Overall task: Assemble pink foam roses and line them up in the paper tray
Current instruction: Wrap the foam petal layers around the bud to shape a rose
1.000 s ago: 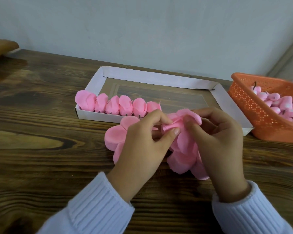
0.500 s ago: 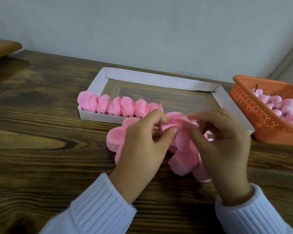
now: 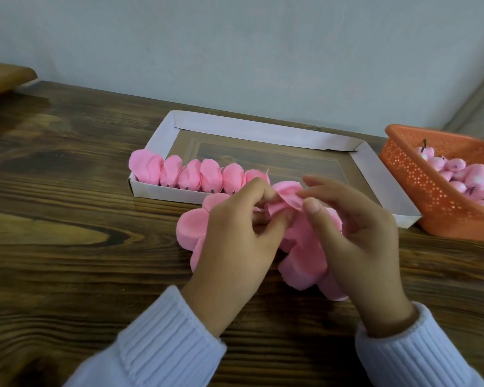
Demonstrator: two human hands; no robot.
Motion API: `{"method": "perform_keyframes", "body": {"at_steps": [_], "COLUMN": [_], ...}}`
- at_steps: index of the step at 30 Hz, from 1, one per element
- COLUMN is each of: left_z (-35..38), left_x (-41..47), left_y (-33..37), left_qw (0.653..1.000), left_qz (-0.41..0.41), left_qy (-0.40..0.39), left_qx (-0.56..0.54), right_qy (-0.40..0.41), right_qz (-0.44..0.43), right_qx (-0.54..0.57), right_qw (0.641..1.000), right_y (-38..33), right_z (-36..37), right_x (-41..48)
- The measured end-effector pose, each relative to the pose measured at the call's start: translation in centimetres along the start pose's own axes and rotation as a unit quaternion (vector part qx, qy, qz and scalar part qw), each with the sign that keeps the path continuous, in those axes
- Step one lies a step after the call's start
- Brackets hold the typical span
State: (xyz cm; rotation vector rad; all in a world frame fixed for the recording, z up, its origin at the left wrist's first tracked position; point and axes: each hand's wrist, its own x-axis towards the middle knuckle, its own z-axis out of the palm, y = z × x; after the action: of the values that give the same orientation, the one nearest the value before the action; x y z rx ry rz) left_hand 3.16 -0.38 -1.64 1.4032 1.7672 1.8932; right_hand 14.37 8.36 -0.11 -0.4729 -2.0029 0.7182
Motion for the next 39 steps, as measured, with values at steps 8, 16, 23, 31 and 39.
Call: {"method": "perform_keyframes", "body": {"at_steps": [8,16,23,31,39], "left_z": [-0.21,-0.26,-0.3,-0.31,-0.29], "left_x": [0.02,0.1,0.41,0.54,0.3], "left_y": [0.06,0.22,-0.19,0.27,0.08], "left_qw": [0.999,1.0,0.988,0.97,0.995], "left_qz": [-0.033,-0.012,-0.115,-0.167,-0.086], "left_qy": [-0.01,-0.007,0.002,0.0,-0.036], "left_qx": [-0.021,0.0,-0.107,-0.177,-0.03], "right_qy": [-0.021,-0.049,-0.07,-0.072,-0.054], "right_qz": [0.021,0.039,0.137,0.137,0.154], "right_qx": [0.052,0.095,0.209,0.203,0.165], "right_qw": [0.998,0.994,0.966,0.967,0.973], "right_y": [-0.2,-0.1,0.23,0.34,0.36], "right_z": [0.04,-0.14,-0.65,-0.56,-0.63], "right_x": [0.05,0.12,0.45,0.54,0.58]}}
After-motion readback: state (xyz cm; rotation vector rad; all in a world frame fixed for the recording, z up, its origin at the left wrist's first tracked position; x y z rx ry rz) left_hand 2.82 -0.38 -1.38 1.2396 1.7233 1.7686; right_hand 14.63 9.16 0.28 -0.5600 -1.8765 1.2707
